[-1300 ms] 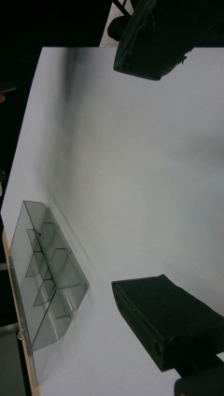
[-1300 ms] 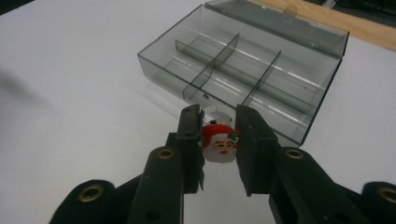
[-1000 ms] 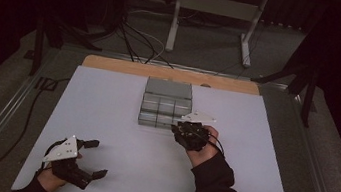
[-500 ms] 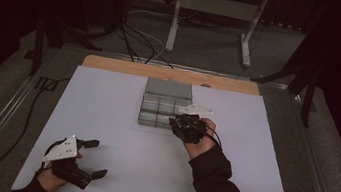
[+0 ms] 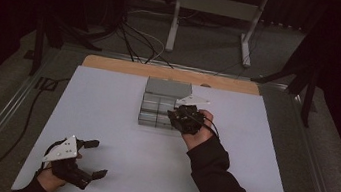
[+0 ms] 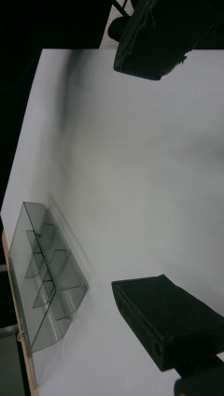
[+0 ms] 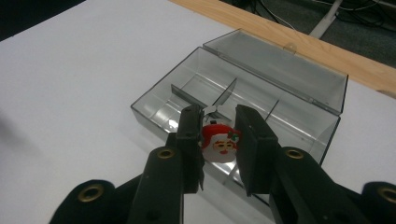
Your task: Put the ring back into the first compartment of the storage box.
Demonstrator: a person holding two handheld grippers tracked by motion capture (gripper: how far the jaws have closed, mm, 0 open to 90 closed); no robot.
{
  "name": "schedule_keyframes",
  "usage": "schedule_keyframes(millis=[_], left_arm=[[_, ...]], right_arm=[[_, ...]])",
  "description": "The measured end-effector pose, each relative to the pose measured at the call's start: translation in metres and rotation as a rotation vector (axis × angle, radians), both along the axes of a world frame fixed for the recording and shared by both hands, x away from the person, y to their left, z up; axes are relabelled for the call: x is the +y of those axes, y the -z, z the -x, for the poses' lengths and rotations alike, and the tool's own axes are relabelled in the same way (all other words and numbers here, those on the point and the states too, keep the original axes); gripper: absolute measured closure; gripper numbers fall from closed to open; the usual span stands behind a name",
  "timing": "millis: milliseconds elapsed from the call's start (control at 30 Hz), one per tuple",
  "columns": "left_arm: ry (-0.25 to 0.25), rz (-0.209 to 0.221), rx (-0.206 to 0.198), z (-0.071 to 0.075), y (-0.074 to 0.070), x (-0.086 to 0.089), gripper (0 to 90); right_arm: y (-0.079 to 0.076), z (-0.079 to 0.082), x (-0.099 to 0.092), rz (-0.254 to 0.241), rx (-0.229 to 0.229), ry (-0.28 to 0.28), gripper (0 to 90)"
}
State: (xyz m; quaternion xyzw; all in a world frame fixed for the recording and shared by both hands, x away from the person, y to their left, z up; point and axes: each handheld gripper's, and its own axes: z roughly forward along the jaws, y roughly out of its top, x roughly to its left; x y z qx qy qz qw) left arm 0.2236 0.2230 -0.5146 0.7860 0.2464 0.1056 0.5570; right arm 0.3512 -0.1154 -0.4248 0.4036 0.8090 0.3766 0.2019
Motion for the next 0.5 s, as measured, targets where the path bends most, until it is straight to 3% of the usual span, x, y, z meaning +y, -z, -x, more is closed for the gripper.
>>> schedule_keyframes(millis=[500], left_arm=[[0.003, -0.003, -0.003, 0.000, 0.000, 0.000, 0.5]], right_arm=[[-0.008, -0.017, 0.014, 0.007, -0.013, -0.009, 71.7]])
